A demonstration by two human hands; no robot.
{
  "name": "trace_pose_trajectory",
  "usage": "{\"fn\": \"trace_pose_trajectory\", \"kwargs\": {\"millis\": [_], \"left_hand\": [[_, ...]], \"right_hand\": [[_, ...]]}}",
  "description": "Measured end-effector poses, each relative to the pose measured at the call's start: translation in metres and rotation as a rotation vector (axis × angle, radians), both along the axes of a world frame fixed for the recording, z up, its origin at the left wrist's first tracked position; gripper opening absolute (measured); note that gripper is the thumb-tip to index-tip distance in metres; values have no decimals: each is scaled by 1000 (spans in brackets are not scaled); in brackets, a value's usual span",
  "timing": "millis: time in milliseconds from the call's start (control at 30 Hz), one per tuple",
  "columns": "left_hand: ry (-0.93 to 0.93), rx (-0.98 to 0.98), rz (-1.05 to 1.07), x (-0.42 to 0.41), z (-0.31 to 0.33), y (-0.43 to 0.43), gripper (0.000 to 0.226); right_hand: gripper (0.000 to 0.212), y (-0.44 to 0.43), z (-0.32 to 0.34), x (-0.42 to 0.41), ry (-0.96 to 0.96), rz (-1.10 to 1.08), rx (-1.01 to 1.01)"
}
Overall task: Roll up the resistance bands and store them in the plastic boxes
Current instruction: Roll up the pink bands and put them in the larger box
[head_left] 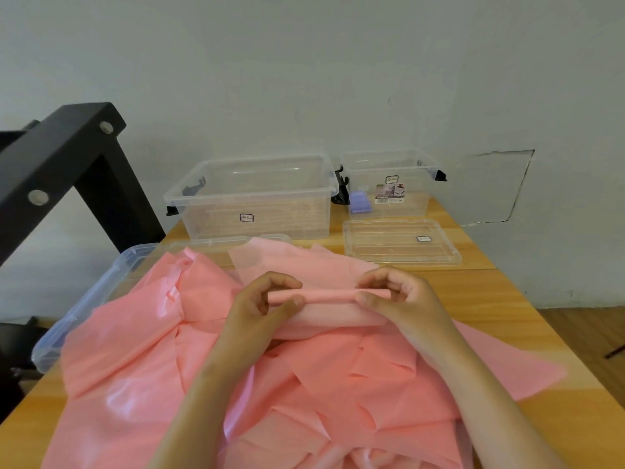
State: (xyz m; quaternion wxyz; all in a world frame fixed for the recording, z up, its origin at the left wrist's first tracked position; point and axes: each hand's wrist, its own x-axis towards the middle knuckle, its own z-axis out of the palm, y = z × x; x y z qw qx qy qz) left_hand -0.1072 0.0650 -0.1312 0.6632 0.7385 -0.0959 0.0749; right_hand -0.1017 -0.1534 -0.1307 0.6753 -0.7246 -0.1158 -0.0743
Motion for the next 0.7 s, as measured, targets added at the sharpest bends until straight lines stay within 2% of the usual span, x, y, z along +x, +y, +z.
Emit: {"fn": "trace_pose_trajectory", "kwargs": {"millis": [200, 400, 500, 700], "left_hand": [[4, -51, 3, 1, 0, 1, 17], [44, 186, 13, -1, -3, -2, 7], [18, 163, 7, -1, -2, -4, 2], [-30, 47, 121, -1, 1, -3, 6]], "right_hand": [[11, 0, -1, 1, 21, -23, -15], [17, 1, 0, -1, -11, -17, 49], [17, 2, 0, -2, -23, -6, 79], [20, 5, -3, 1, 22, -69, 153]]}}
